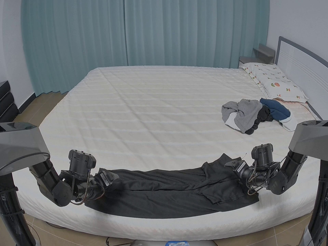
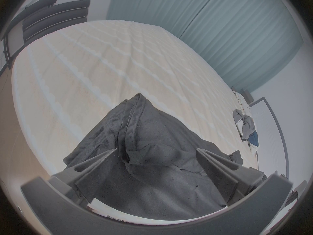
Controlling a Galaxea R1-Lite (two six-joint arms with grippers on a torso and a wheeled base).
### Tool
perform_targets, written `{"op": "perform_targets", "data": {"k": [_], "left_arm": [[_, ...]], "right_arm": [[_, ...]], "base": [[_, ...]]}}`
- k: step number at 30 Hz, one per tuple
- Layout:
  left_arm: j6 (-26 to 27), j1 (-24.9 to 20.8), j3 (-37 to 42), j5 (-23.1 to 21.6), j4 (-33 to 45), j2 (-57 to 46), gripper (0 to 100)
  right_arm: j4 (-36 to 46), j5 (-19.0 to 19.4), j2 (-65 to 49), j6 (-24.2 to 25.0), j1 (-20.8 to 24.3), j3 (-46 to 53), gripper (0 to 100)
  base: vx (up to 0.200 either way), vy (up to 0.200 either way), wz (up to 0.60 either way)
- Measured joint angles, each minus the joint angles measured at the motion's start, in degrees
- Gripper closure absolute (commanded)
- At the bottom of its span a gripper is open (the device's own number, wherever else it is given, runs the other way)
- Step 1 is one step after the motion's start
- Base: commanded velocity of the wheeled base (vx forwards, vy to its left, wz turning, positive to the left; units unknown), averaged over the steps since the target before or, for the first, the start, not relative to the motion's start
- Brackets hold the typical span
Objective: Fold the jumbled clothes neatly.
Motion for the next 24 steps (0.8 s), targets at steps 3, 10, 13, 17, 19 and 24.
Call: {"op": "perform_targets", "data": {"k": [3,10,13,17,19,24], "left_arm": [[0.0,-0.4,-0.2,0.1,-0.2,0.6,100],[0.2,-0.4,-1.1,0.3,0.0,1.6,100],[1.3,-0.2,-0.9,0.4,1.0,1.9,100],[3.5,0.3,-0.9,0.5,4.2,2.1,100],[3.9,0.7,-1.0,0.6,4.8,1.9,100],[3.9,2.1,-1.4,0.7,4.1,0.4,100]], "right_arm": [[0.0,0.0,0.0,0.1,0.0,0.0,0],[-0.1,0.0,0.1,0.1,0.0,0.0,0],[-0.1,0.0,0.1,0.1,0.0,0.0,0],[-0.1,0.0,0.1,0.1,0.0,0.0,0],[-0.1,0.0,0.1,0.1,0.0,0.0,0],[-0.1,0.0,-0.2,0.3,0.0,-0.1,0]], "base": [[0.0,0.0,0.0],[0.0,0.0,0.0],[0.0,0.0,0.0],[0.0,0.0,0.0],[0.0,0.0,0.0],[0.0,0.0,0.0]]}}
